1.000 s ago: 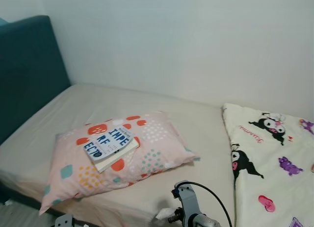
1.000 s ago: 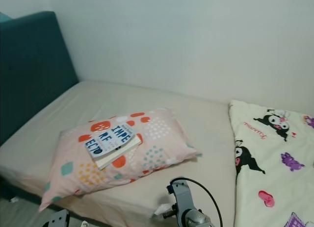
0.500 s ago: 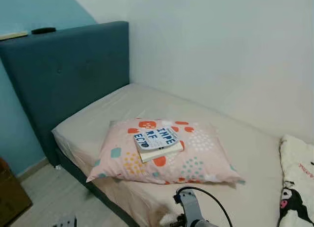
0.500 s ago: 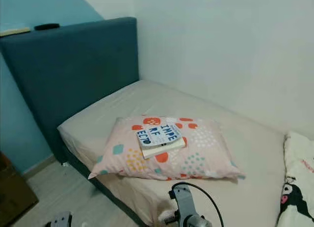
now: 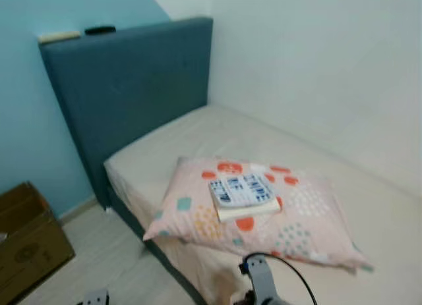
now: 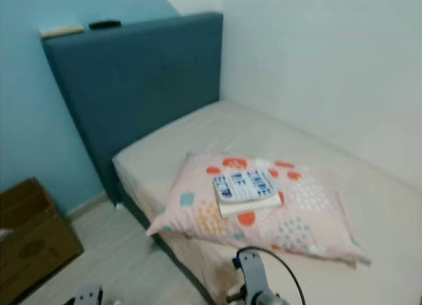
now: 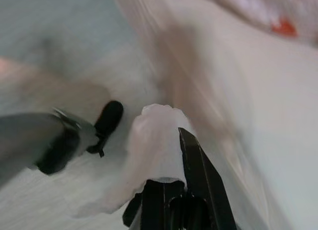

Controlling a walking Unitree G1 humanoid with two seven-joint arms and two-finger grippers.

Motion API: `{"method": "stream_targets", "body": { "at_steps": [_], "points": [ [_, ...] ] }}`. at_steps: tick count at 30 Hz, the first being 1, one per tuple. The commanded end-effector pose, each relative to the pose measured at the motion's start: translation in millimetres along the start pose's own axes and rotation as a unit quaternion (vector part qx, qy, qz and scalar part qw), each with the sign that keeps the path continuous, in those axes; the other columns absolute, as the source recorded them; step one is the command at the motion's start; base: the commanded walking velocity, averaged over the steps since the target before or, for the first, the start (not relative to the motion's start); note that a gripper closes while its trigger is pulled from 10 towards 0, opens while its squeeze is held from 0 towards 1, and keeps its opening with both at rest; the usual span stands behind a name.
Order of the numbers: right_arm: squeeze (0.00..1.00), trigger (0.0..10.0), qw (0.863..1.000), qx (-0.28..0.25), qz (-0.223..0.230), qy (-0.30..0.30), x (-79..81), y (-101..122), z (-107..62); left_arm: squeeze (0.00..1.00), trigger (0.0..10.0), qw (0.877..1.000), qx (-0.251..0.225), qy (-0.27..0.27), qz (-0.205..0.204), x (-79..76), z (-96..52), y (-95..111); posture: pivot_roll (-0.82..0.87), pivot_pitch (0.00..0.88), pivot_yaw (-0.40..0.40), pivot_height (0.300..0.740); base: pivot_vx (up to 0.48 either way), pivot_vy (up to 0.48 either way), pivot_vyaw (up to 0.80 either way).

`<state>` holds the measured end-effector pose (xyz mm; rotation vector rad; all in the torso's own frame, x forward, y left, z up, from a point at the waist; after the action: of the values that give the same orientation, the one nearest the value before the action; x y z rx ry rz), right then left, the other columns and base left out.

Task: Clean up the room

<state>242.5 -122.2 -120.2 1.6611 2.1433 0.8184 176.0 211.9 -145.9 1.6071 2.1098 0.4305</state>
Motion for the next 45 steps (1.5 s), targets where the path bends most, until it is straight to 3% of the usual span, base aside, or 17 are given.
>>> {"method": "stream_targets", "body": {
  "at_steps": [1,7,13,17,20,21,22,25,27,30,32,33,37,38,40,45],
  "points": [
    [0.00,10.0,1.000,0.003,0.015,0.001,-1.4,-6,-1.4,0.00,10.0,1.000,0.006,0.000,0.006,-1.8,0.1,-4,0.17,0.000,-0.099,0.740,0.000,0.000,0.61],
    [0.00,10.0,1.000,-0.002,0.023,0.010,1.9,-6,-1.3,0.00,10.0,1.000,0.002,0.012,0.009,-1.8,1.1,-1,0.16,0.000,-0.096,0.740,0.000,0.000,0.61],
    [0.00,10.0,0.999,-0.001,0.034,-0.001,-7.1,-8,-3.4,0.00,10.0,1.000,-0.007,0.012,0.023,-8.7,4.1,8,0.18,0.000,-0.113,0.740,0.000,0.000,0.60],
    [0.00,10.0,0.999,-0.007,0.035,-0.022,-25.4,-1,-6.4,0.00,10.0,1.000,-0.022,-0.005,0.018,-22.4,7.5,19,0.17,0.000,-0.105,0.740,0.000,0.000,0.61],
    [0.00,10.0,0.995,-0.047,0.052,-0.067,-60.0,27,-13.5,0.00,10.0,0.999,-0.019,-0.024,0.040,-34.9,9.7,23,0.12,0.000,-0.086,0.740,0.000,0.000,0.61],
    [0.00,10.0,0.995,-0.047,0.052,-0.067,-60.0,27,-13.5,0.00,10.0,0.999,-0.019,-0.024,0.040,-34.9,9.7,23,0.12,0.000,-0.086,0.740,0.000,0.000,0.61],
    [0.00,10.0,0.993,-0.062,0.055,-0.085,-74.6,39,-17.7,0.00,10.0,0.998,-0.017,-0.030,0.061,-39.4,10.8,26,0.11,0.000,-0.081,0.740,0.000,0.000,0.61],
    [0.00,10.0,0.991,-0.072,0.058,-0.098,-85.2,48,-21.3,0.00,10.0,0.997,-0.020,-0.034,0.068,-43.0,11.7,32,0.11,0.000,-0.081,0.740,0.000,0.000,0.61],
    [0.00,10.0,0.990,-0.077,0.052,-0.110,-94.3,54,-24.6,0.00,10.0,0.995,-0.031,-0.043,0.084,-49.9,13.1,46,0.08,0.000,-0.072,0.740,0.000,0.000,0.61],
    [0.00,10.0,0.991,-0.073,0.043,-0.104,-89.2,54,-22.4,0.00,10.0,0.992,-0.041,-0.056,0.102,-57.8,13.9,58,0.07,0.000,-0.072,0.740,0.000,0.000,0.61],
    [0.00,10.0,0.994,-0.064,0.034,-0.085,-74.5,47,-17.2,0.00,10.0,0.990,-0.054,-0.058,0.120,-63.5,14.4,70,0.09,0.000,-0.068,0.740,0.000,0.000,0.61],
    [0.00,10.0,0.994,-0.064,0.034,-0.085,-74.5,47,-17.2,0.00,10.0,0.990,-0.054,-0.058,0.120,-63.5,14.4,70,0.09,0.000,-0.068,0.740,0.000,0.000,0.61],
    [0.00,10.0,0.998,-0.053,0.037,-0.025,-37.5,34,-7.2,0.00,10.0,0.987,-0.068,-0.049,0.139,-62.8,14.1,83,0.10,0.000,-0.068,0.740,0.000,0.000,0.61],
    [0.00,10.0,0.998,-0.053,0.037,-0.025,-37.5,34,-7.2,0.00,10.0,0.987,-0.068,-0.049,0.139,-62.8,14.1,83,0.10,0.000,-0.068,0.740,0.000,0.000,0.61],
    [0.00,10.0,0.998,-0.063,0.031,0.007,-22.5,39,-4.6,0.00,10.0,0.985,-0.070,-0.043,0.149,-57.6,13.5,85,0.10,0.000,-0.061,0.740,0.000,0.000,0.60],
    [0.00,10.0,0.996,-0.084,0.003,0.028,-7.8,58,-1.3,0.00,10.0,0.987,-0.065,-0.010,0.147,-35.7,11.5,82,0.10,0.000,-0.039,0.740,0.000,0.000,0.61]
  ]
}}
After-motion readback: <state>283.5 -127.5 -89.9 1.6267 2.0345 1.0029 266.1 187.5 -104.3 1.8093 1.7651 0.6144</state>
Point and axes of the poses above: a point about 5 cm out from each wrist's last joint towards the gripper, its own z axis pointing out of the wrist towards the gripper, its own y axis along the axis of the wrist's last joint, x = y × z, the point moved 6 cm from there along z, pointing out of the wrist towards the gripper
